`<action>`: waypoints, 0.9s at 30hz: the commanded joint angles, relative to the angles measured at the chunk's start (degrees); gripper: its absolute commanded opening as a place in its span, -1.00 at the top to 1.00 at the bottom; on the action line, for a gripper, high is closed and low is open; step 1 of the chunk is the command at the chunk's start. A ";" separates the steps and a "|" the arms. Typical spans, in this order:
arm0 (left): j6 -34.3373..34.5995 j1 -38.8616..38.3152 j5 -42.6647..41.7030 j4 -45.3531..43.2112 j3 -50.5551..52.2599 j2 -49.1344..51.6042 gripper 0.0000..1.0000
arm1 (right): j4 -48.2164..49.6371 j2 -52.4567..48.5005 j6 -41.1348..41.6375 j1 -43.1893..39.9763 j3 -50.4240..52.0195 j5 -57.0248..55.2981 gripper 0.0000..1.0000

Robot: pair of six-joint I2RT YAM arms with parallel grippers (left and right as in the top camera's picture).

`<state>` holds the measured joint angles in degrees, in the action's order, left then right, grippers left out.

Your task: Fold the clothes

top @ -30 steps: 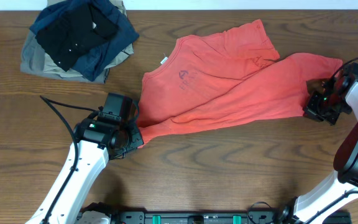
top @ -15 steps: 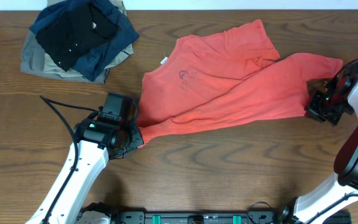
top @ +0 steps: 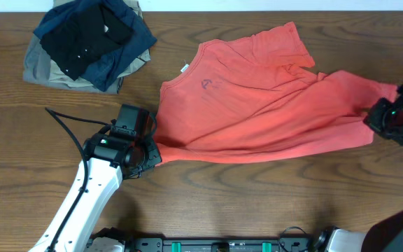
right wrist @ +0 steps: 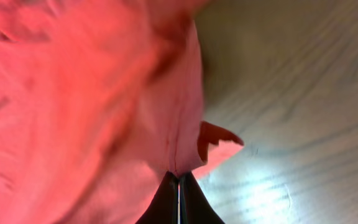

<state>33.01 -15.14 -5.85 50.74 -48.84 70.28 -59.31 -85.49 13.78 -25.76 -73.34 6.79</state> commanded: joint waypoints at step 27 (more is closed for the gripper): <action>0.04 -0.11 0.26 -0.28 -0.04 -0.31 0.88 | 1.01 -13.81 3.74 2.10 -1.66 -1.84 -0.22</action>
<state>33.01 -15.14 -5.87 50.48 -48.84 70.28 -57.49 -103.94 17.54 -23.24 -74.30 5.32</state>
